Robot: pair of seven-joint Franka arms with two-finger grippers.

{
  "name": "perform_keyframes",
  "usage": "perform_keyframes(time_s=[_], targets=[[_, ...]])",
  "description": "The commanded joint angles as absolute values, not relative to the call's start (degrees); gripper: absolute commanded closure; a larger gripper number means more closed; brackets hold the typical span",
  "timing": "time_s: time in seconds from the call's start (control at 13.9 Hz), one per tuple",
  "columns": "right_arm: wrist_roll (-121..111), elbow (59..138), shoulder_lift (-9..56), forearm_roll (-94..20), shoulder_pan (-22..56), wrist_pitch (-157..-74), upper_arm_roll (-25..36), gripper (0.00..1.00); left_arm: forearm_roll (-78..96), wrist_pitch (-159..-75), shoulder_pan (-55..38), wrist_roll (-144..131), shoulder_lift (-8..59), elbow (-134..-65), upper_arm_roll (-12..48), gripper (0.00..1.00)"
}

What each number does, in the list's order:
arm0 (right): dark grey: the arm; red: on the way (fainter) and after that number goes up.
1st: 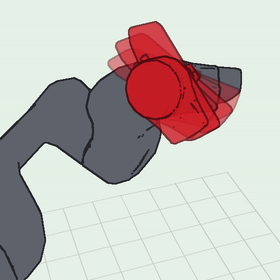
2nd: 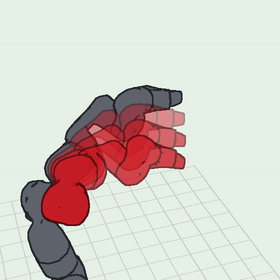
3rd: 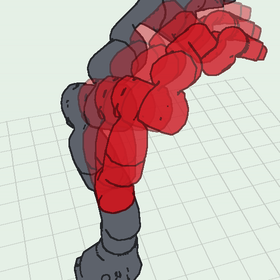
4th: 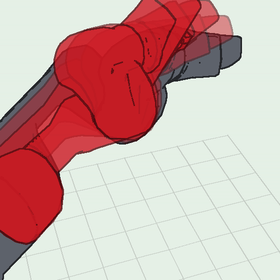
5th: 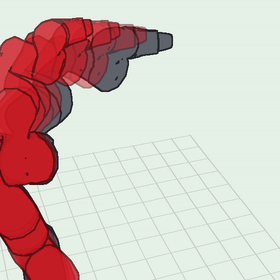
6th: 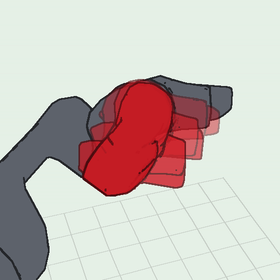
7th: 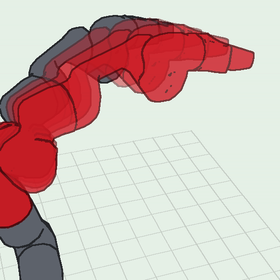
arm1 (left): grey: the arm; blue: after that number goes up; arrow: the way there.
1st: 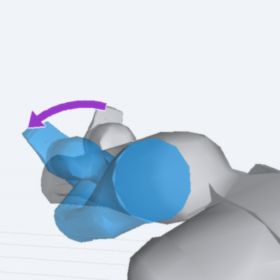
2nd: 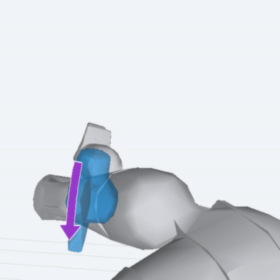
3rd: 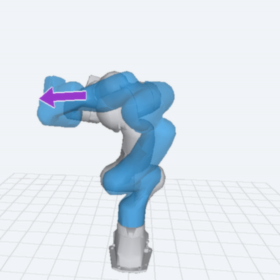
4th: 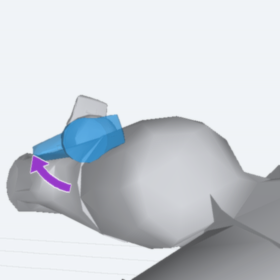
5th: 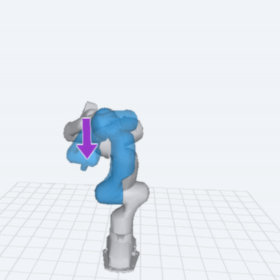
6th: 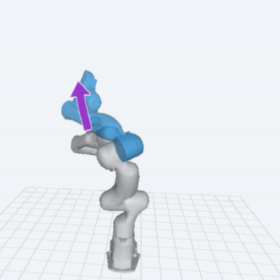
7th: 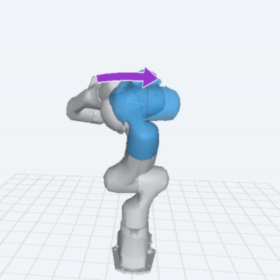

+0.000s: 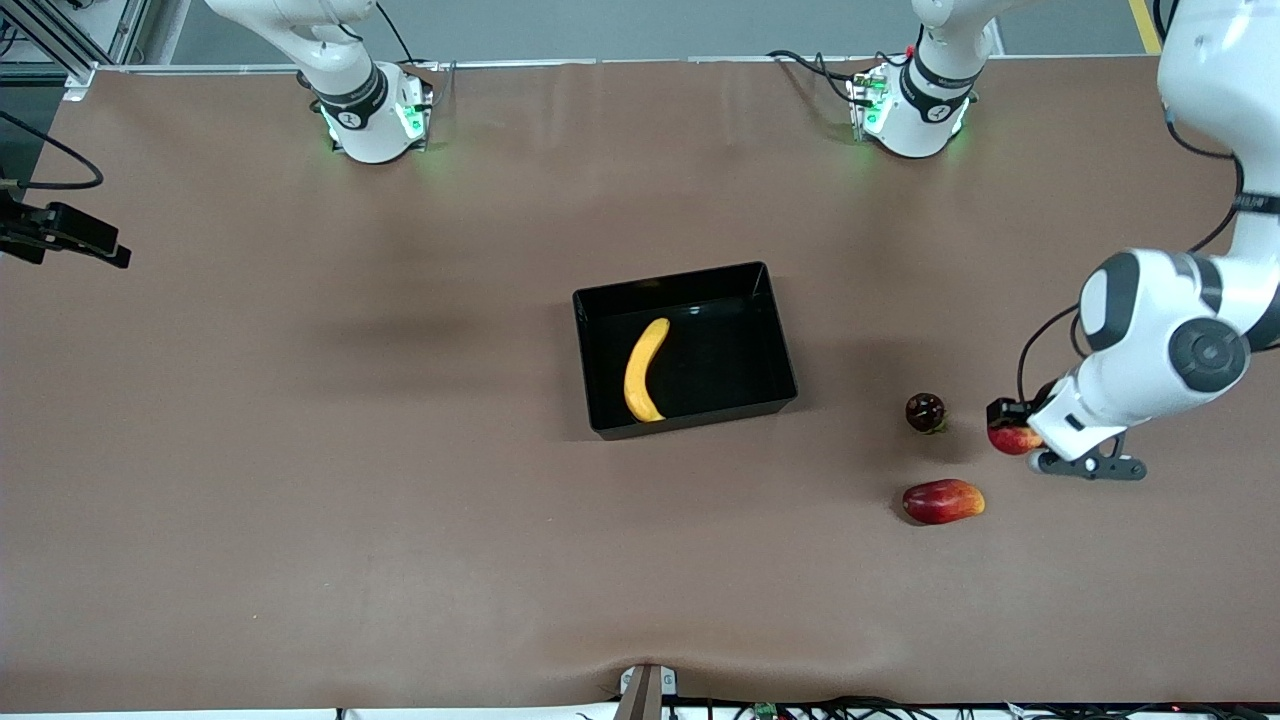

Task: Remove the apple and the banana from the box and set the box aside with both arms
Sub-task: 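Lower the apple onto the table and open the left gripper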

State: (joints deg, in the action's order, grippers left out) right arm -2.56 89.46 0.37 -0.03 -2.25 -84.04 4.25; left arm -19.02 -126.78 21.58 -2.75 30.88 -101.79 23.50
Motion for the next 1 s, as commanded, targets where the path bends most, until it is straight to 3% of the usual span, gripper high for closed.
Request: perform_keyframes(time_s=[0.0, 0.36, 0.43, 0.5, 0.57, 0.93], targets=[[-2.9, 89.0, 0.4, 0.0, -3.4, -83.6, 3.5, 0.0, -23.1, -126.6, 21.5, -2.2, 35.9, -97.7, 24.1, 1.0], [-2.9, 88.9, 0.4, 0.0, -3.4, -83.7, 3.4, 0.0, -23.0, -126.6, 21.6, -2.2, 38.6, -97.8, 24.1, 1.0], [-2.9, 88.9, 0.5, 0.0, -3.4, -83.7, 3.4, 0.0, -23.0, -126.6, 21.6, -2.2, 38.8, -97.8, 24.0, 0.88], [-2.9, 88.9, 0.5, 0.0, -3.4, -83.7, 3.4, 0.0, -23.1, -126.7, 21.8, -2.2, 38.6, -97.8, 24.1, 0.39], [-2.9, 88.8, 0.6, -0.2, -3.4, -83.7, 3.4, 0.0, -22.9, -126.7, 22.0, -2.0, 38.1, -97.9, 24.2, 0.0], [-2.9, 88.5, 0.8, -0.4, -3.4, -83.8, 3.4, 0.0, -19.6, -120.8, 21.7, -3.1, 28.2, -97.9, 28.5, 0.0]])
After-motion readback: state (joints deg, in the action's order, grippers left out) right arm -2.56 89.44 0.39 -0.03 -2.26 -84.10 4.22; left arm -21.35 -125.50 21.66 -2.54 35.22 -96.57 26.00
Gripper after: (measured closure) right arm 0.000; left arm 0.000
